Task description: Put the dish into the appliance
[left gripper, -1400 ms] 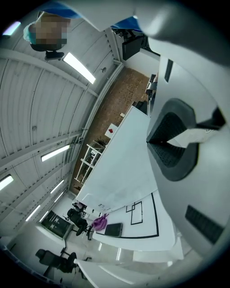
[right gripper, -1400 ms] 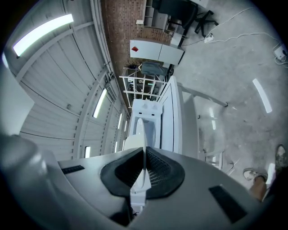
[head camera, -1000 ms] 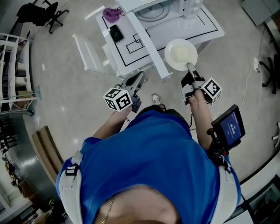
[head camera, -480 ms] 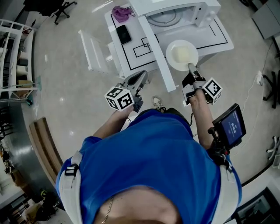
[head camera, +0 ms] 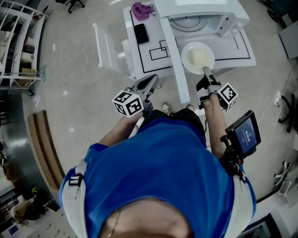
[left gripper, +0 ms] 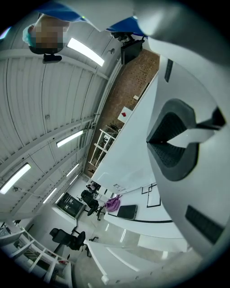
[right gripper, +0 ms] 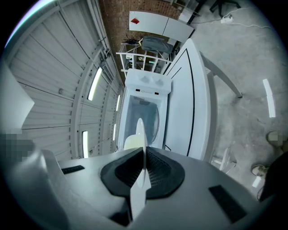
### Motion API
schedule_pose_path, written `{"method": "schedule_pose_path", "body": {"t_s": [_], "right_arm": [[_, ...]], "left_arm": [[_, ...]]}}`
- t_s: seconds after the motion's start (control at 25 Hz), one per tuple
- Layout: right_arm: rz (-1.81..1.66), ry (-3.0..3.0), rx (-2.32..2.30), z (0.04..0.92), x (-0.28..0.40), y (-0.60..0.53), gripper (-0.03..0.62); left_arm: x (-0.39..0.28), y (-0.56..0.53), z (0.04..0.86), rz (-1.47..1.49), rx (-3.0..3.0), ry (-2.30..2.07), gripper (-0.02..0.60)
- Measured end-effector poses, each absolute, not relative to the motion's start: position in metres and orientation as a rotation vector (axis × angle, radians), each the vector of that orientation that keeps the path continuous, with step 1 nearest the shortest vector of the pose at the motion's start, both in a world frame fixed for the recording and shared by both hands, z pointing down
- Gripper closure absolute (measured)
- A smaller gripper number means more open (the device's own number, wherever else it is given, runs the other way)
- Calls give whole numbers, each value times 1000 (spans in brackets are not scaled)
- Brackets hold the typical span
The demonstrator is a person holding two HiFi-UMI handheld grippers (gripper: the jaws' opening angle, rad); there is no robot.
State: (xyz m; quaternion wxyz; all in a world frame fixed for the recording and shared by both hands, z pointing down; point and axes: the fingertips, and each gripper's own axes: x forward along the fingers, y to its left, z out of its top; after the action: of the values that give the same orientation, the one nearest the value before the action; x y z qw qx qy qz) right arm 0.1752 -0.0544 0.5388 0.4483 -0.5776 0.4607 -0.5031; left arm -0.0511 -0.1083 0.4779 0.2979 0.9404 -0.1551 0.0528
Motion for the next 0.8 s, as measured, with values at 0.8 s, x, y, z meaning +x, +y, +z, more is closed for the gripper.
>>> {"method": "schedule_pose_path", "body": {"t_s": [0.8], "right_arm": [[-1436, 1297, -1360, 566, 236, -144, 583]], "left_arm": [[-27, -130, 475, 34, 2408, -797, 575]]}}
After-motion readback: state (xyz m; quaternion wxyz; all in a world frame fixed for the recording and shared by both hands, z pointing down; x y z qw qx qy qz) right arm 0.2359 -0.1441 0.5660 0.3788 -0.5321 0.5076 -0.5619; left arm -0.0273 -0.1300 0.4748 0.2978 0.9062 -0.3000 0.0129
